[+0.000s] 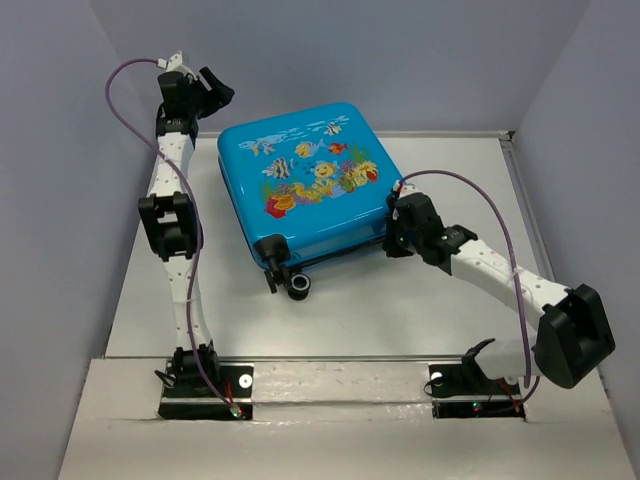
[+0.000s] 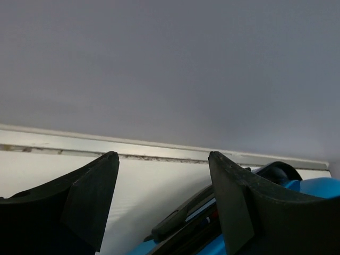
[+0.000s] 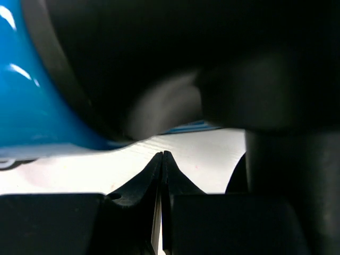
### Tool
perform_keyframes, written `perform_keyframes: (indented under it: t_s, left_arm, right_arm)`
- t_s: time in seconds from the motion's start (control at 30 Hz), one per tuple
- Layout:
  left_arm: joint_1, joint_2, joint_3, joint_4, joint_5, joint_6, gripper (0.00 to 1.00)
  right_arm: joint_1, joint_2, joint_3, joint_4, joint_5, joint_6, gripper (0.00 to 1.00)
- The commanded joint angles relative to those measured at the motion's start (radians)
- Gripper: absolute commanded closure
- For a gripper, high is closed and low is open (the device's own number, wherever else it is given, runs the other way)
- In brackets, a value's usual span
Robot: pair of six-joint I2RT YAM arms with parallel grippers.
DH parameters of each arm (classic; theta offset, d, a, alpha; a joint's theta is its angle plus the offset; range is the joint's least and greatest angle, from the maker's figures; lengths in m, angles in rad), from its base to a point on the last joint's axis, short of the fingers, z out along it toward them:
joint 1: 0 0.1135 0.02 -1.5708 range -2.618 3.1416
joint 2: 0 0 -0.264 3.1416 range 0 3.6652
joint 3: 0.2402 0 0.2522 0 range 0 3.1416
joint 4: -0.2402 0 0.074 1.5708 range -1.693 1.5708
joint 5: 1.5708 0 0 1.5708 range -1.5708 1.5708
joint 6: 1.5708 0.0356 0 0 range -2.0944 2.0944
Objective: Pack the luggage
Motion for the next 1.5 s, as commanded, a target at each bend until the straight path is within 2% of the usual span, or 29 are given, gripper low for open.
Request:
perform_keyframes:
  t_s: [0.0,0.17,0.4,0.53,0.57,0.6,0.7,0.73,0.9,0.93,1.0,1.03,1.13,1.23,1.3,1.43,1.47]
  left_arm:
    - [-0.008,0.098,0.035,0.182,0.199,-0.034,0.2]
    - [-0.018,0.184,0.032,0.282,0.297,-0.028,0.19]
    - [-0.048,0.22,-0.035,0.279,0.374,-0.006,0.23]
    - [-0.064,0.159,-0.211,0.322,0.43,-0.018,0.28]
    - [-0.067,0.096,-0.272,0.352,0.43,-0.02,0.29]
    - [-0.069,0.056,-0.405,0.415,0.413,-0.02,0.3]
    - [-0.071,-0.108,-0.604,0.515,0.371,-0.043,0.31]
    - [-0.072,-0.184,-0.723,0.559,0.33,-0.058,0.32]
    - [-0.087,-0.395,-1.032,0.639,0.213,-0.106,0.35]
    - [-0.09,-0.43,-1.133,0.661,0.181,-0.112,0.35]
    - [-0.103,-0.554,-1.28,0.665,0.125,-0.126,0.36]
    - [-0.135,-0.641,-1.328,0.661,0.051,-0.135,0.39]
    - [-0.179,-0.771,-1.518,0.638,-0.088,-0.198,0.4]
    - [-0.236,-0.939,-1.668,0.56,-0.211,-0.231,0.39]
    - [-0.27,-1.056,-1.739,0.541,-0.245,-0.242,0.39]
    - [-0.429,-1.257,-1.916,0.497,-0.337,-0.262,0.39]
    - [-0.452,-1.257,-1.936,0.477,-0.374,-0.262,0.39]
  right_arm:
    - [-0.02,0.007,0.05,0.074,0.072,0.009,0.93]
    - [-0.054,0.028,0.074,0.113,0.084,0.015,0.93]
    - [-0.129,0.097,0.114,0.191,0.02,0.029,0.93]
    - [-0.16,0.163,0.18,0.243,0.027,0.018,0.93]
    - [-0.181,0.189,0.194,0.245,0.02,0.017,0.93]
    - [-0.181,0.198,0.213,0.249,0.013,0.015,0.93]
    - [-0.206,0.237,0.237,0.271,0.004,0.009,0.93]
    - [-0.206,0.249,0.259,0.271,0.004,0.004,0.93]
    - [-0.215,0.33,0.345,0.28,-0.052,-0.002,0.93]
    - [-0.215,0.359,0.361,0.282,-0.075,-0.005,0.93]
    - [-0.215,0.392,0.422,0.28,-0.144,-0.011,0.93]
    - [-0.215,0.428,0.447,0.277,-0.169,-0.011,0.93]
    - [-0.215,0.496,0.575,0.242,-0.255,-0.014,0.93]
    - [-0.215,0.6,0.73,0.188,-0.332,0.003,0.93]
    - [-0.215,0.677,0.804,0.168,-0.397,0.026,0.93]
    - [-0.215,0.816,1.057,0.124,-0.525,0.106,0.86]
    - [-0.215,0.846,1.109,0.108,-0.545,0.115,0.86]
